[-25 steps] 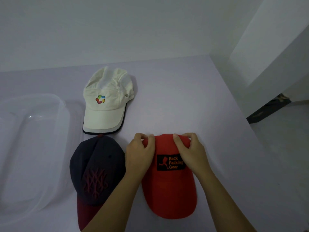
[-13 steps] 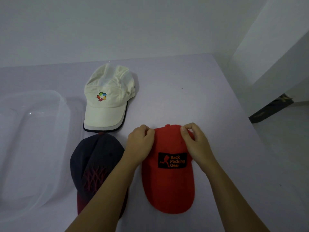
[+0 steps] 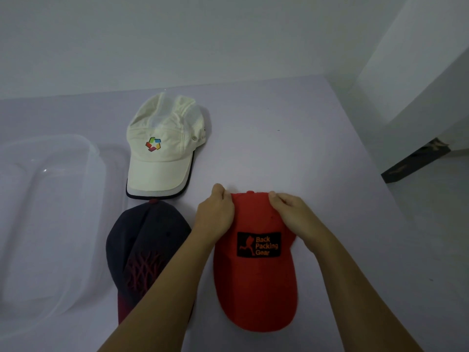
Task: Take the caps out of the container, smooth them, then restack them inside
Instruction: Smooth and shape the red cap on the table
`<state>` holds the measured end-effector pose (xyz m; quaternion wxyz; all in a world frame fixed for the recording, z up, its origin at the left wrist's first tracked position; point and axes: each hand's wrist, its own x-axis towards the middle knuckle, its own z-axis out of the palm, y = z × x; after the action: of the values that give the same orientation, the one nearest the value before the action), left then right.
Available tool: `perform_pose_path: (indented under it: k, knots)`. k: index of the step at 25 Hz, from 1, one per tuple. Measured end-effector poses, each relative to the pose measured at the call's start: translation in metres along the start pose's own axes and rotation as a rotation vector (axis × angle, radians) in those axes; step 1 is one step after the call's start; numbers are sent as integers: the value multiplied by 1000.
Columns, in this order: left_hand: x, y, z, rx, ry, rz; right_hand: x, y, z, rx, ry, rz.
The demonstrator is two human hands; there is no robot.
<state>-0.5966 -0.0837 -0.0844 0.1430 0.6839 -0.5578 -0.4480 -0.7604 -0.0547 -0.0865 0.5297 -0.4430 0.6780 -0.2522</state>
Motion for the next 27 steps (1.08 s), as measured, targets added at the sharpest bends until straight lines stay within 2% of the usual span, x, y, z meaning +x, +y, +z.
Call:
perform_pose_path:
  k: [3,6,8,12,14,16,17,19,21,23,25,27]
  knots:
    - [0,-4,-1,51,31,86,-5,3,9,-69,86,-72]
    - [-8,-4,-4,-5,133,159,-14,9,5,-9,251,-153]
    - [-21,-4,-3,-35,214,186,-20,18,1,48,340,-131]
    - [-37,-7,11,-75,184,133,-29,28,13,153,211,-19]
    - [-44,-9,11,-60,262,225,-39,28,17,206,288,-92]
    - [-62,-17,8,-50,338,349,-57,35,14,171,385,-138]
    - [-75,-25,9,-51,343,397,-69,44,14,145,381,-152]
    - [-104,-47,17,-52,271,455,-99,67,22,120,257,-192]
    - [-128,-71,31,-14,128,480,-125,90,33,69,81,-194]
    - [-138,-91,44,75,16,528,-136,110,41,-89,-14,-249]
    - [-138,-103,51,175,-29,571,-133,123,47,-282,46,-358]
    - [-134,-107,58,253,-10,578,-128,124,56,-407,178,-372]
